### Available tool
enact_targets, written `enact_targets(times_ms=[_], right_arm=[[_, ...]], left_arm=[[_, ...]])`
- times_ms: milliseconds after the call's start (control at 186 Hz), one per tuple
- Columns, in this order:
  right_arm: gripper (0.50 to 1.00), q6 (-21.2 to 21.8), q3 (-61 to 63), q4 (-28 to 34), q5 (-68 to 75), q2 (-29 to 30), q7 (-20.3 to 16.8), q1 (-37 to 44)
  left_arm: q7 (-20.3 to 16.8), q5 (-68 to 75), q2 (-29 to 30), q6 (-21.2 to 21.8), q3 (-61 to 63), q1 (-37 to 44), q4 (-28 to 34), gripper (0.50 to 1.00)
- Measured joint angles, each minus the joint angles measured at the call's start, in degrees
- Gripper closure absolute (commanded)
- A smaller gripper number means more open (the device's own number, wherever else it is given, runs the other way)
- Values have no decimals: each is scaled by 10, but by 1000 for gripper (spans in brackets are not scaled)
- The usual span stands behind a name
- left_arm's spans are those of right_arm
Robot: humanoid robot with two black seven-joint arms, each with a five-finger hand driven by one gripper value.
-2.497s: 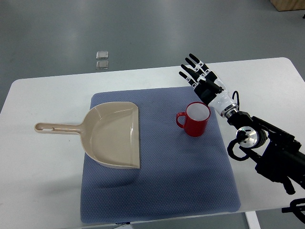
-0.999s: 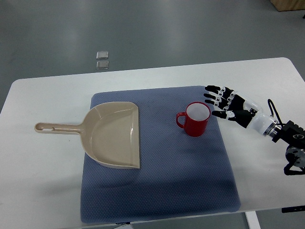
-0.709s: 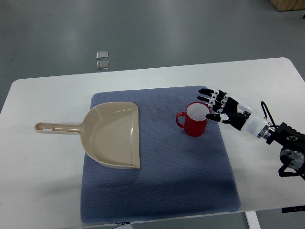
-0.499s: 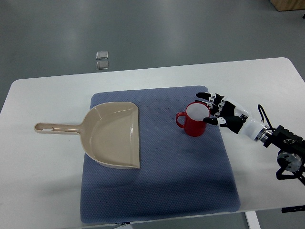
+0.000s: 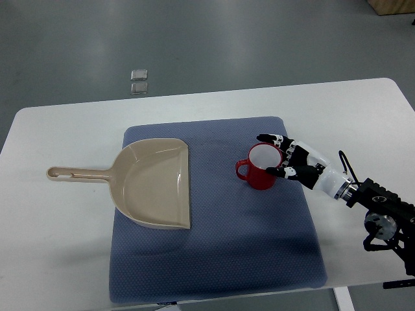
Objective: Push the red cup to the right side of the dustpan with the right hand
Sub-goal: 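Push the red mug with the right hand toward the dustpan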
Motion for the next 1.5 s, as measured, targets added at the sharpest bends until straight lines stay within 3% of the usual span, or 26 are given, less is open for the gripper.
enact_targets(times_ms=[1498], right_arm=[[574,-99,-39,-39,-57,105,0,35]], left_arm=[[0,0,0,0,-1,0,0,500]])
